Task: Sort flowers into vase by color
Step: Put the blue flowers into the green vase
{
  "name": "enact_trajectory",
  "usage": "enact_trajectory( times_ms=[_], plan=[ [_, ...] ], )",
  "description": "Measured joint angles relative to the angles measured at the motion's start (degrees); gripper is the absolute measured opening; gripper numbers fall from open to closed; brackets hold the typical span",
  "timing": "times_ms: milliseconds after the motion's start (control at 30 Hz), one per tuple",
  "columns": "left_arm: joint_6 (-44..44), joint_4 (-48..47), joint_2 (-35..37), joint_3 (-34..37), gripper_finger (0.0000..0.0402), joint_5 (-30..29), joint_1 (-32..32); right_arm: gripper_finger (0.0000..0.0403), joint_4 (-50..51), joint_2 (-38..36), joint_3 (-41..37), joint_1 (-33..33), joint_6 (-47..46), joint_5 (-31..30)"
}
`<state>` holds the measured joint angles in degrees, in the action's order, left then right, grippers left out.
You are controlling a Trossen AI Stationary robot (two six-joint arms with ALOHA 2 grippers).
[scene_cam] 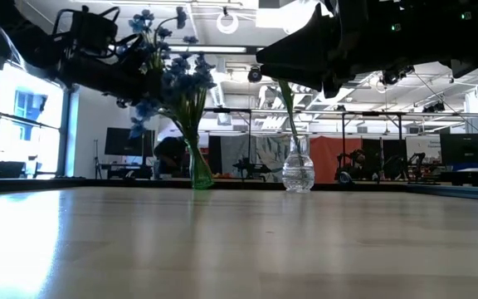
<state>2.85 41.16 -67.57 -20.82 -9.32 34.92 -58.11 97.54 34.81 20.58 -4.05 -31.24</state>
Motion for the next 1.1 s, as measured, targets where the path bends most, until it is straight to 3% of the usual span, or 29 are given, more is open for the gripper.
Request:
enact_trajectory(
  times_ms=[367,500,600,733,933,1100],
  plan=[
    [-0.3,-1.7,0.0,-1.1,0.0019,0.2,0.0,0.0151,1.1,0.0,1.5,-1.6,-4.0,0.2],
    [-0.7,-1.7,0.0,-1.1,0.0019,0.2,0.0,0.0154,13.6,0.0,7.3,-6.2,-3.0,0.3],
    [-0.7,-1.7,0.0,-1.1,0.0019,0.2,0.0,0.0169,24.0,0.0,12.7,-11.0,-0.8,4.2],
    [-0.7,-1.7,0.1,-1.1,0.0019,0.2,0.0,0.0212,27.1,1.1,17.4,-17.9,6.1,10.3],
    [-1.3,-1.8,0.1,-1.1,0.0019,1.5,1.2,0.0272,27.1,10.1,25.2,-26.7,16.3,13.5],
    [-1.3,-2.1,0.1,-1.2,0.0019,1.9,1.9,0.0276,30.5,18.6,35.0,-32.2,20.8,14.2]
  ],
)
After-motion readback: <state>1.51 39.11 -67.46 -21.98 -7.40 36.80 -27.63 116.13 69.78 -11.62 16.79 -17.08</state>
